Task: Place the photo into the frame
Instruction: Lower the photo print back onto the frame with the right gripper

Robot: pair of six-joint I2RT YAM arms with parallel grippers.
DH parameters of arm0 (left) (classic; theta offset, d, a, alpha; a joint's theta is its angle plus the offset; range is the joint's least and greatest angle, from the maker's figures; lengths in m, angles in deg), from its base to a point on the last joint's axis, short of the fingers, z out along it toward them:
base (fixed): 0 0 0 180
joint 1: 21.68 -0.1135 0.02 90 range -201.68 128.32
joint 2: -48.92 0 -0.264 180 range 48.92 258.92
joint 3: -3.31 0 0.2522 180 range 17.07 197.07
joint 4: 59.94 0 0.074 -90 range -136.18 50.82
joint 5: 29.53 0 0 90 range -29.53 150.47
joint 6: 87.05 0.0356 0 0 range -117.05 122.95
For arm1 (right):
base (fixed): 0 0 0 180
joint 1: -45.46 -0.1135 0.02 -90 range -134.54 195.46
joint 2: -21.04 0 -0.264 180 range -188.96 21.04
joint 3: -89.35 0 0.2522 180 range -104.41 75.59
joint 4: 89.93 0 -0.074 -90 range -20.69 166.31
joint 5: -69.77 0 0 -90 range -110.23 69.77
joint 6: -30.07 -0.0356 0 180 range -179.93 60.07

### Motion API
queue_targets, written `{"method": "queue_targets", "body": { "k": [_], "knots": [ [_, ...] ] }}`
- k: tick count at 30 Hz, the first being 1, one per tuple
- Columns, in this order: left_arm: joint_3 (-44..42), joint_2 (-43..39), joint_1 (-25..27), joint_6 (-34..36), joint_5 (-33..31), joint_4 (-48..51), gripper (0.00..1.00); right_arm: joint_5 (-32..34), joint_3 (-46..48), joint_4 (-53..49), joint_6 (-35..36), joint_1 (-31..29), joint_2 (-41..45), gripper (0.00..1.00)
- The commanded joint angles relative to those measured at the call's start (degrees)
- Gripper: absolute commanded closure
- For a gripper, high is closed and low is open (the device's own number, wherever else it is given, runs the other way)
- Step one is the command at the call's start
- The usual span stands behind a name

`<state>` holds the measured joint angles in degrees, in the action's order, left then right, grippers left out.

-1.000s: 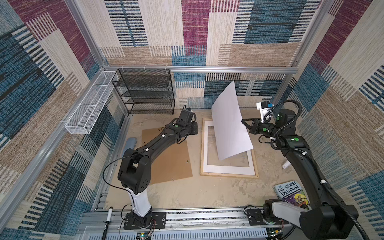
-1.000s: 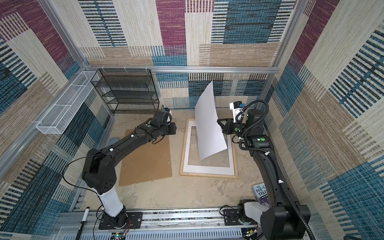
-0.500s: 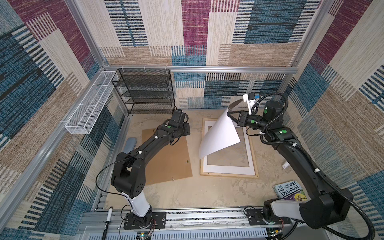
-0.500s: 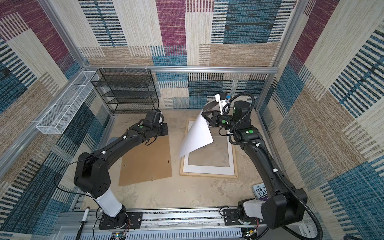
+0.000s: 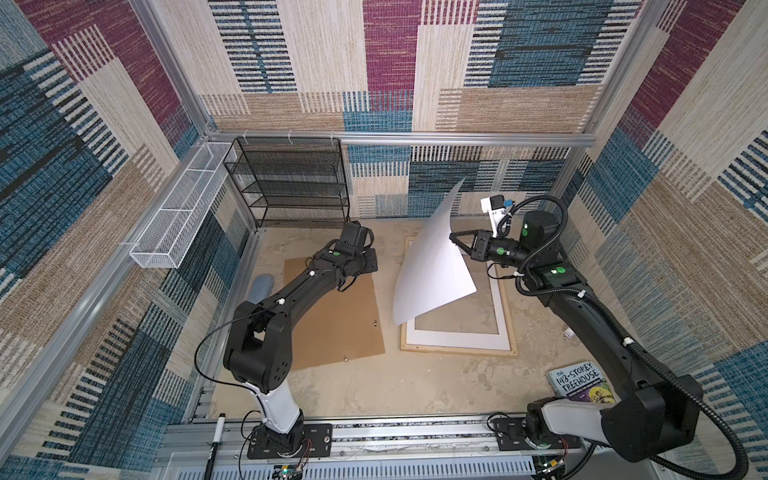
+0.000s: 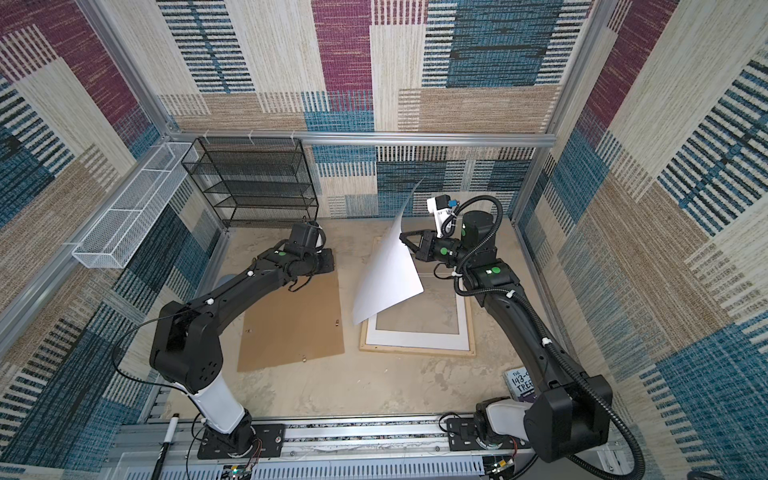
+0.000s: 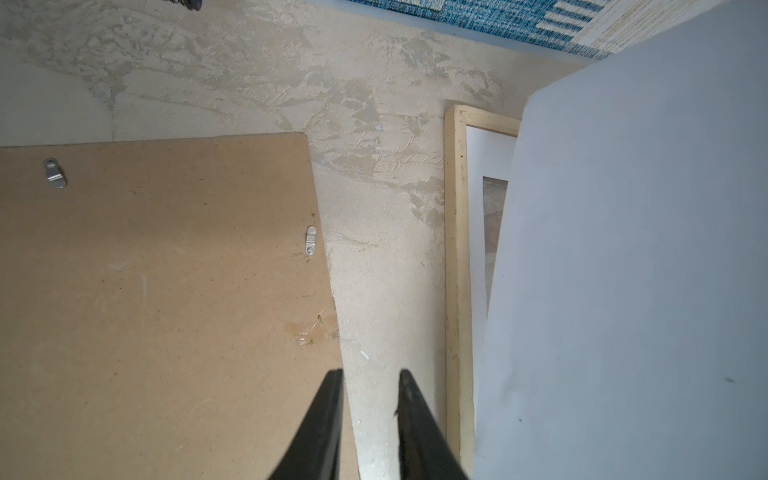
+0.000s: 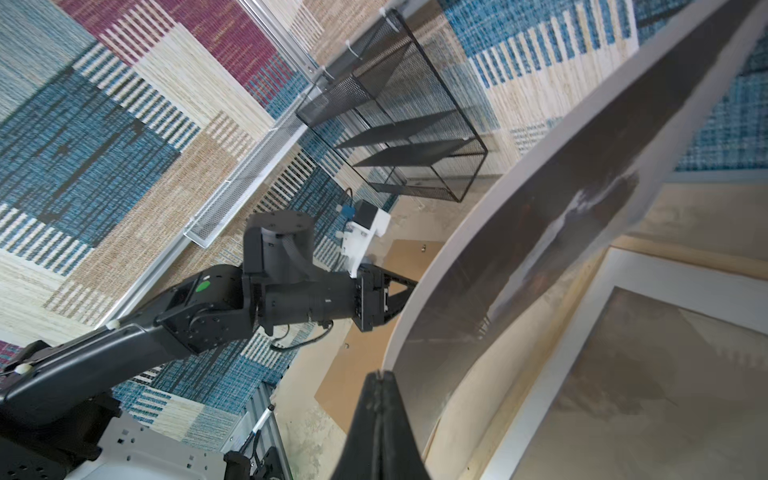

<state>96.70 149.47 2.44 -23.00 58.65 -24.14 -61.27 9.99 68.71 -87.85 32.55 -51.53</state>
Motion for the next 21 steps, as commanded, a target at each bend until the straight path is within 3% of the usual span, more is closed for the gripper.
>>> {"method": "queue_targets", "body": {
  "k": [1,5,12,21],
  "knots": [
    [-0.18,0.58,-0.04,-1.11,1.70,-1.34,0.73,4.01,4.50,0.24,0.88,0.82,2.11,1.00],
    [0.08,1.46,-0.04,-1.28,2.80,-1.26,0.73,3.13,12.73,2.59,-0.30,5.43,5.10,1.00],
    [0.76,2.19,-0.04,-1.22,3.68,-0.88,0.73,4.72,17.88,-2.28,3.93,10.32,5.78,1.00],
    [1.69,3.05,-0.04,-1.49,4.88,-0.86,0.73,14.44,19.81,-12.17,6.52,12.11,8.61,1.00]
  ]
}}
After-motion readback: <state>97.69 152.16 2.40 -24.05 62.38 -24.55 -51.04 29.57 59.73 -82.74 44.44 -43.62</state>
